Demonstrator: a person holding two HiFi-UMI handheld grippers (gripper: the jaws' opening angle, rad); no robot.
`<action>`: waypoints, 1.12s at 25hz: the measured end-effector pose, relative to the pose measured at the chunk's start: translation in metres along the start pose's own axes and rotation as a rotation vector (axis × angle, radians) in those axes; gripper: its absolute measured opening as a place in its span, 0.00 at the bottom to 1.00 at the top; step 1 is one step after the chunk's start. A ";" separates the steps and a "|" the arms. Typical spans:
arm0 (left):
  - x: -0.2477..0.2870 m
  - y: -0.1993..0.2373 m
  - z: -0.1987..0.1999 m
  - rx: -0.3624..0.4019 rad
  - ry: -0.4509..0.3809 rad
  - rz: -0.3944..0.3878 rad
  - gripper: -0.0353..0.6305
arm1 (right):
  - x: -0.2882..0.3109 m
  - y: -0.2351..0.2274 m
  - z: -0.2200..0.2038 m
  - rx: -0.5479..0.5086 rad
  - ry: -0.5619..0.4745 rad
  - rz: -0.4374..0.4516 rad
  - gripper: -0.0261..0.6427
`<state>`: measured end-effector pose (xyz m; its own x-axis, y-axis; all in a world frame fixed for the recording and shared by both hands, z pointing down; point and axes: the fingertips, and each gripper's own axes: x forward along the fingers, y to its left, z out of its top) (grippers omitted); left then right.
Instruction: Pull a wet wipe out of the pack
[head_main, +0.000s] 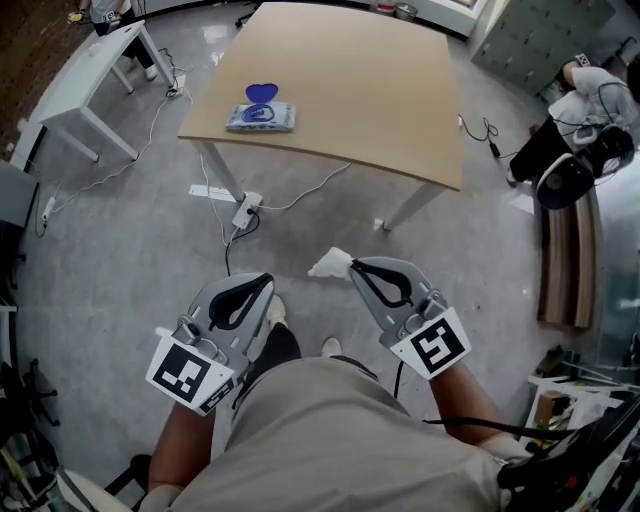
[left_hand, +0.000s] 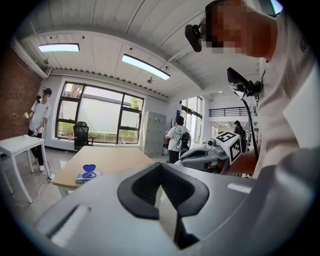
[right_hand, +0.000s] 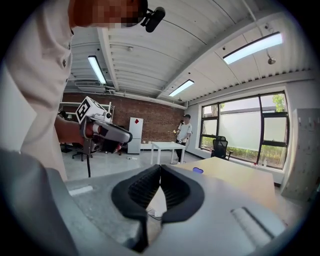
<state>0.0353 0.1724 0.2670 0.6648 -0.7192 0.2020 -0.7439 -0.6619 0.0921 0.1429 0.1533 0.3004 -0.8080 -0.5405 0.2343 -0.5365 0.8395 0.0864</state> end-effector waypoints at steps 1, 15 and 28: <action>-0.003 -0.012 -0.002 -0.007 0.004 0.008 0.06 | -0.009 0.005 -0.005 0.010 -0.003 0.011 0.05; -0.050 -0.065 -0.016 0.018 0.022 -0.052 0.06 | -0.057 0.067 -0.003 0.003 -0.023 -0.026 0.05; -0.200 -0.017 -0.037 0.015 -0.002 -0.095 0.06 | 0.008 0.200 0.054 -0.050 -0.040 -0.052 0.05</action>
<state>-0.0876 0.3356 0.2613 0.7325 -0.6533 0.1912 -0.6764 -0.7302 0.0964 0.0159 0.3138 0.2674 -0.7890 -0.5843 0.1898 -0.5657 0.8115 0.1463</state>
